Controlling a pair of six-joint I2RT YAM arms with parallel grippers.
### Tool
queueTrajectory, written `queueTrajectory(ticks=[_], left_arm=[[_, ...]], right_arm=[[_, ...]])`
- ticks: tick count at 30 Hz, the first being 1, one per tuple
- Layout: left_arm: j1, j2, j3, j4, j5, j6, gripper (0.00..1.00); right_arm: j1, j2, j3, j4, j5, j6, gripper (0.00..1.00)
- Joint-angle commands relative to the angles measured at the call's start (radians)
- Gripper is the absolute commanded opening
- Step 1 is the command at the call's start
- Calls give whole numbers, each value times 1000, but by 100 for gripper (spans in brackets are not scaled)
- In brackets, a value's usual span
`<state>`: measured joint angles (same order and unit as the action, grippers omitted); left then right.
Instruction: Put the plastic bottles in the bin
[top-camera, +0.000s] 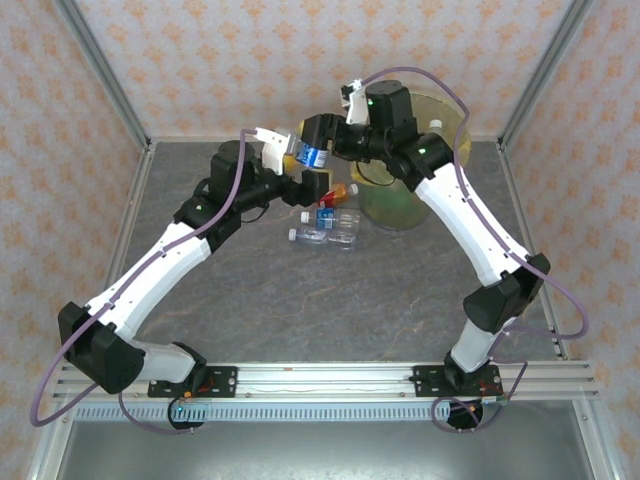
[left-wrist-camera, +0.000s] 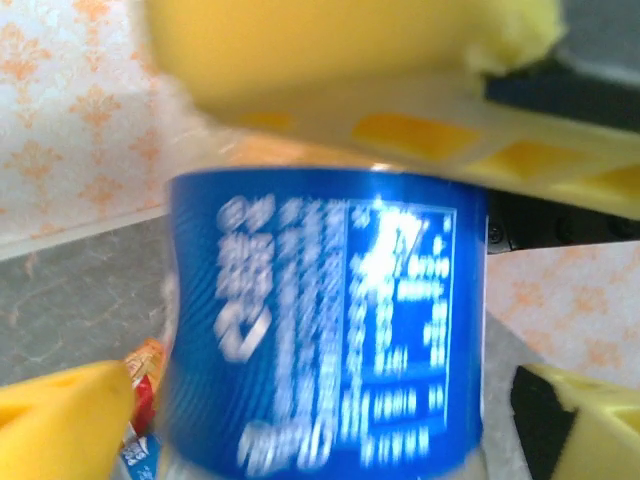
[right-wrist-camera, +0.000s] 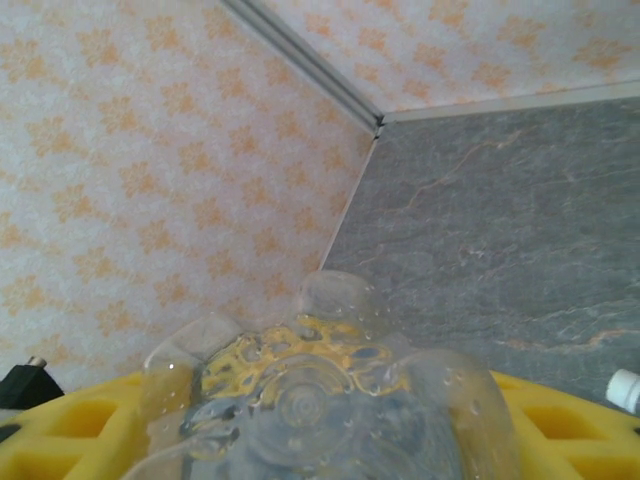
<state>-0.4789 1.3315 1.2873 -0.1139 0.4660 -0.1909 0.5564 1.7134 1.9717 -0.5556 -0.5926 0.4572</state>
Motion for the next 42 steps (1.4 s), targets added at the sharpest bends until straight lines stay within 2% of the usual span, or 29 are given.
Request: queueTrajectory(ticks=[1,8,10,15,17,22,28,32,36,38,40,42], left_arm=[[-7,-53,-11,14,-93,-15,99],[2,-78,-40,25,-255,-75,99],[5,-78,-36,20,-262,-89,99],[6,-78,-36,27,-250,-121,99],[6,-83,-39,28,-248,-130,99],[6,-92,-28,-8,-253,-118,99],[6,-116,-36,-35,-271,-121,99],[6,-127,-38,-54,-269,-124,99],[6,-142,-45,-66,-286,-120,99],[7,-146,-48,-65,-291,-118,99],[7,-146,-46,-67,-291,-118,99],[6,-144,-43,-73,-291,-118,99]], right_arm=[[-59,-90,-26,42,81,33,50],[-237,-270,-225,172,235,161,49],[-292,-325,-304,226,290,210,44],[-383,-391,-445,313,419,302,44],[-399,-386,-481,349,449,331,45],[-405,-339,-532,483,434,379,48],[-405,-258,-518,530,496,429,49],[-405,-181,-465,525,483,430,52],[-405,-96,-382,505,469,428,57],[-405,-55,-338,489,469,433,64],[-405,-6,-263,432,471,434,77],[-405,33,-188,358,474,422,95]])
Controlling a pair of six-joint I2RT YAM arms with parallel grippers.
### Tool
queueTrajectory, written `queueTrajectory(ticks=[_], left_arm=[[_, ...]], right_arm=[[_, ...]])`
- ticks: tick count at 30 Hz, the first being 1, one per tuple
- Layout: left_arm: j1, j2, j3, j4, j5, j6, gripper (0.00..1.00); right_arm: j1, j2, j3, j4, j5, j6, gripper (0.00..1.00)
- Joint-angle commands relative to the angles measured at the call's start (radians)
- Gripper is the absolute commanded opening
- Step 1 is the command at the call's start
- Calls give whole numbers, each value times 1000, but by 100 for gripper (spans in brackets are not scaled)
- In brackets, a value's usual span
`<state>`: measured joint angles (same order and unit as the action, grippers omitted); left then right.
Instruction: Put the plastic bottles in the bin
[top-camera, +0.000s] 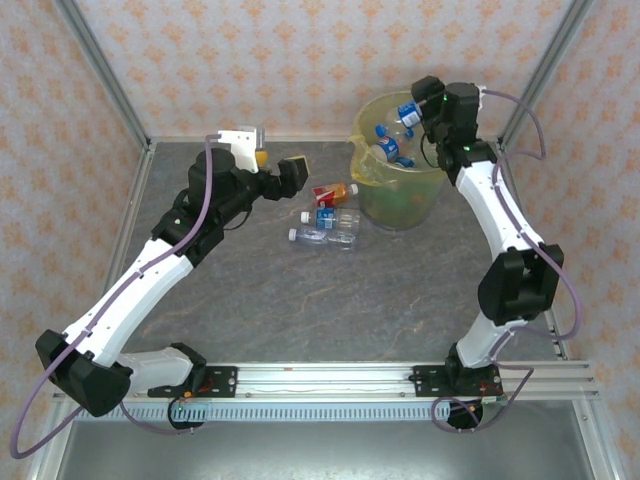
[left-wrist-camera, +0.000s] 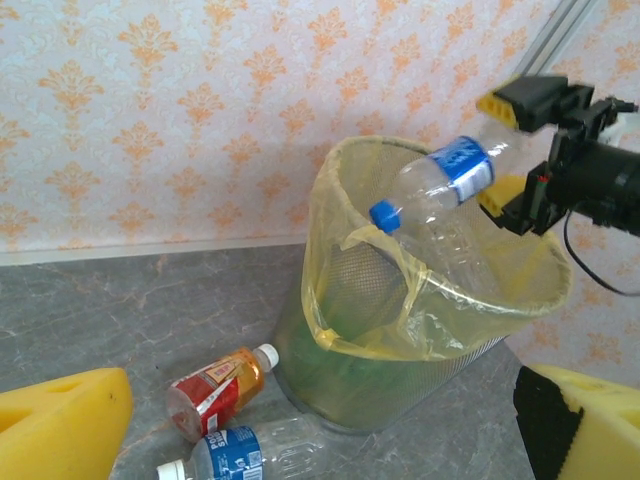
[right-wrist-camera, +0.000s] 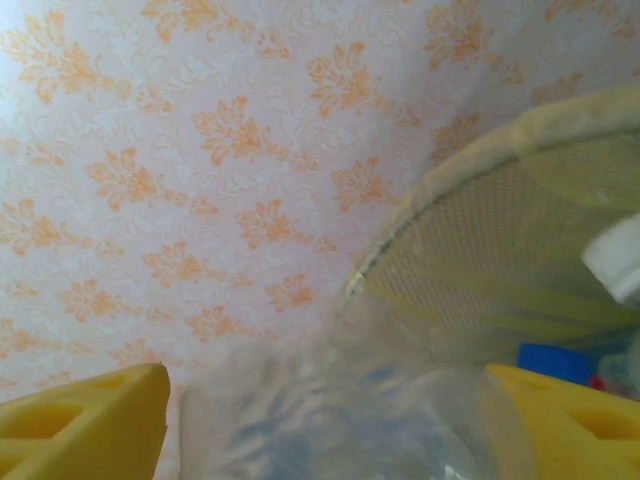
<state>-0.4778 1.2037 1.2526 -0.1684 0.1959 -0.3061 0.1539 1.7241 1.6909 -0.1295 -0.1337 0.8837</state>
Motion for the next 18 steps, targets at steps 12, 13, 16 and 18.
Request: queueTrajectory(ticks=[12,13,16,18], left_arm=[[7,-18,-23,-29,-33,23,99],[7,-15,-22,-30,-33,26,99],[7,-10,-18,-33,-33,28,99],[7,-8,-19,-36,-30,29,99]], right_arm=[[-3,-21,141,-173,83,-91,100],[-2,-26,143,-181,86,-96,100],[-2,-42,142,-183,86,-122,100],[-3,-37,153,-183,65,-143,100]])
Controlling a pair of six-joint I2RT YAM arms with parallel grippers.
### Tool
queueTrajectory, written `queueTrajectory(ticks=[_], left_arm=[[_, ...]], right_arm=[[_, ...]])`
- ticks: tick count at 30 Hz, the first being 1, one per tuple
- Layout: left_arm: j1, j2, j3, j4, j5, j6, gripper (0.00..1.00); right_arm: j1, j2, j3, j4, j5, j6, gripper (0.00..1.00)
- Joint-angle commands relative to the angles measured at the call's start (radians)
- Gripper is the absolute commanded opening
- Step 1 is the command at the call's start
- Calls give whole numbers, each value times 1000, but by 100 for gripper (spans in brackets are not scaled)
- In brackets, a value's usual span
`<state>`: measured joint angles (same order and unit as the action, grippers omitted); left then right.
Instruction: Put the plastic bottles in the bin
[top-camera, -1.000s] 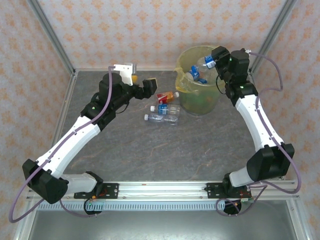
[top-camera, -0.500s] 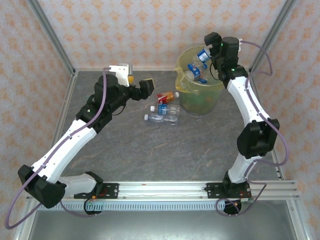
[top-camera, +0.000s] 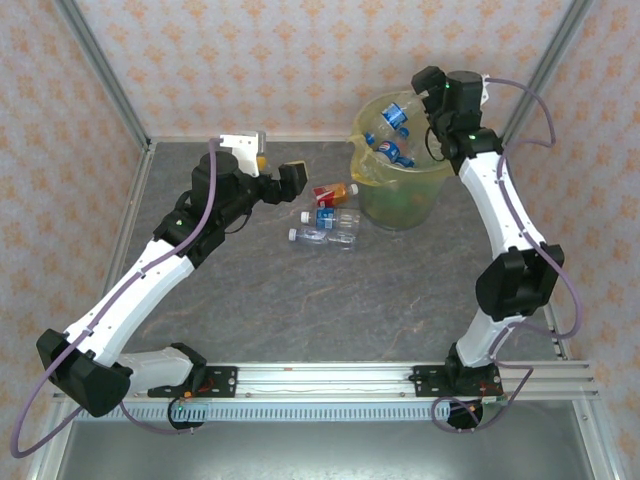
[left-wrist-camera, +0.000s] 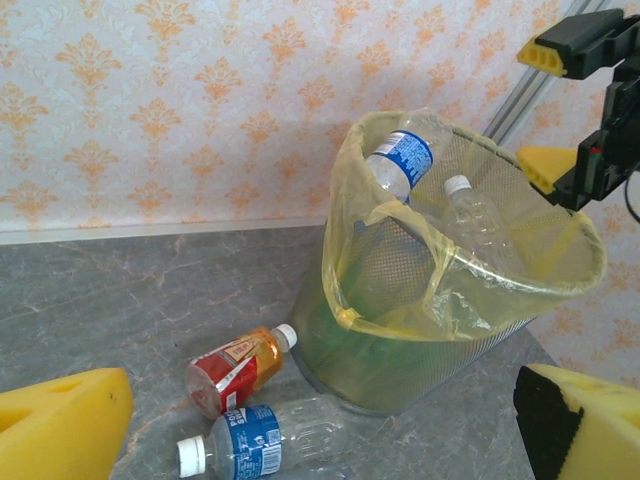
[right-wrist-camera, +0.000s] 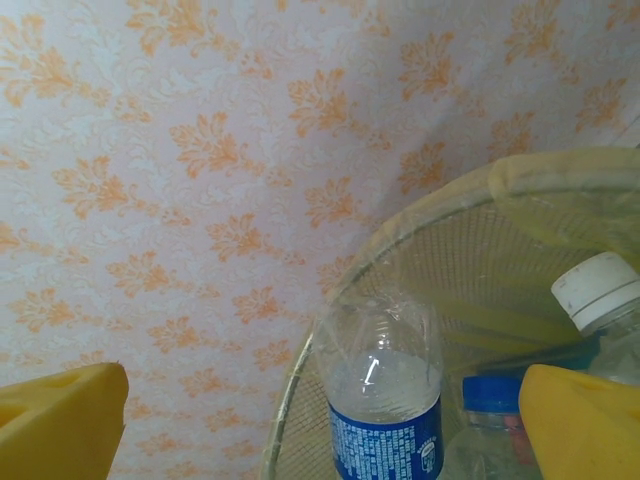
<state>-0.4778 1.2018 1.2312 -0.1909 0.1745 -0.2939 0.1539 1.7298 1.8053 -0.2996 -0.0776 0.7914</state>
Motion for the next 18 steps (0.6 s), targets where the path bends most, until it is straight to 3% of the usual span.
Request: queueTrajectory(ticks=[1,4,8,12,18], left_arm=[[6,-5,2,-15,-7,17,99],[6,-8,1,-16,-6,16,99],[6,-19,-6,-16,-10,16,99],[6,-34,-13,-24,-24,10,99],[6,-66,-37,-31,-51,0,99]], right_arm=[[-2,-36,49,-14,-8,-61,100],[5,9,99,2,-110,-102,100],[31,151,303,-94,-219,-174,100],[51,298,493,-176,-273,-189,100],[53,399,554,-154,-301,-145,100]])
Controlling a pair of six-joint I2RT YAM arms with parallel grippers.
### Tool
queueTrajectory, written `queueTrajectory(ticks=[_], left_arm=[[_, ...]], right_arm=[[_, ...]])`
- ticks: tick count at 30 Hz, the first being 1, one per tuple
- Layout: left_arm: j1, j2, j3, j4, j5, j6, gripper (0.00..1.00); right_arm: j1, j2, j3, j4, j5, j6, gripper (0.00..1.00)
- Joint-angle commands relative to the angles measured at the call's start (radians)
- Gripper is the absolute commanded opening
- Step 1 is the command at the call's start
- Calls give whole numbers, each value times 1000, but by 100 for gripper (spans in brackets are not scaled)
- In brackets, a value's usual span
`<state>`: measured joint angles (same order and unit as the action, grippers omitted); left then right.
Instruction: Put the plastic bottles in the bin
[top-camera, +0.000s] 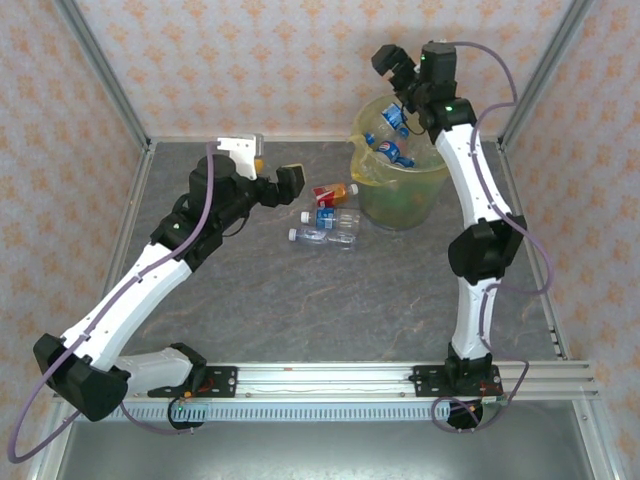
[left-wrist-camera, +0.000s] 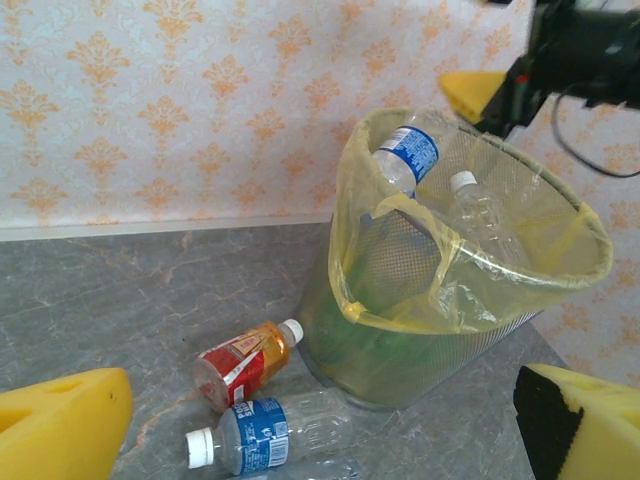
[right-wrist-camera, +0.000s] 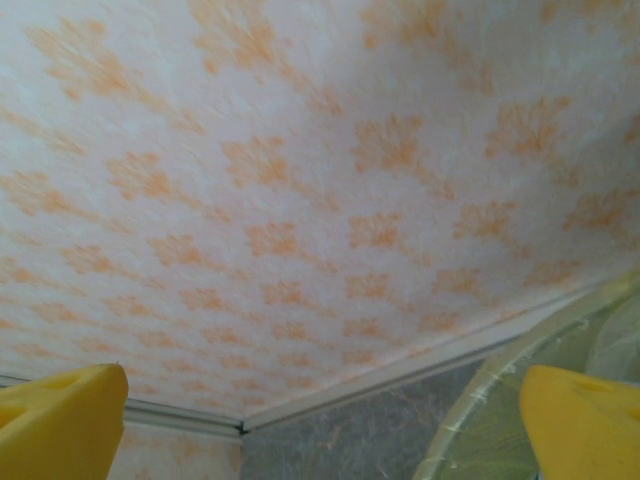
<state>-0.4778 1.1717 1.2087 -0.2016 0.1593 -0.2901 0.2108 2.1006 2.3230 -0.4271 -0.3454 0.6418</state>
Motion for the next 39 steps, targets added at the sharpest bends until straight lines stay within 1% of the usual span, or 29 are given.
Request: queueTrajectory(ticks=[1,3,7,9,13,17,23,26,30,34,39], left_arm=[[7,-39,-18,-21,-39,-6,99],[6,-45,-22,-24,-46,-7,99],[7,-51,-24,-29,-55,-11,99],[7,-52,-29,-22,-56,-14,99],[7,-48,-37,-8,-55,-22,99],[6,-38,-37,-4,-53,-25,99],[7,-46,-52,-11,-83,-28,99],[7,-60,-87,-3,-101,-25,99],[7,-61,-137,3,-100,-29,99],[7,-29,-186,0,-76,-53,97],[7,28,-254,17,-46,-97,94]], right_arm=[[-4,35,37,-27,-30,7,100],[-4,53,44,-46,-13,8,100],[-2,45,43,-124,65,13,100],[-1,16,13,-147,108,14,100],[-1,-55,-93,-130,158,15,100],[-1,-99,-134,-150,197,11,100],[-1,-150,-122,-157,178,0,100],[4,-189,-121,-161,166,-5,100],[15,-246,-136,-183,155,-26,100],[40,-338,-205,-184,126,-58,100],[78,-487,-383,-138,97,-65,100]])
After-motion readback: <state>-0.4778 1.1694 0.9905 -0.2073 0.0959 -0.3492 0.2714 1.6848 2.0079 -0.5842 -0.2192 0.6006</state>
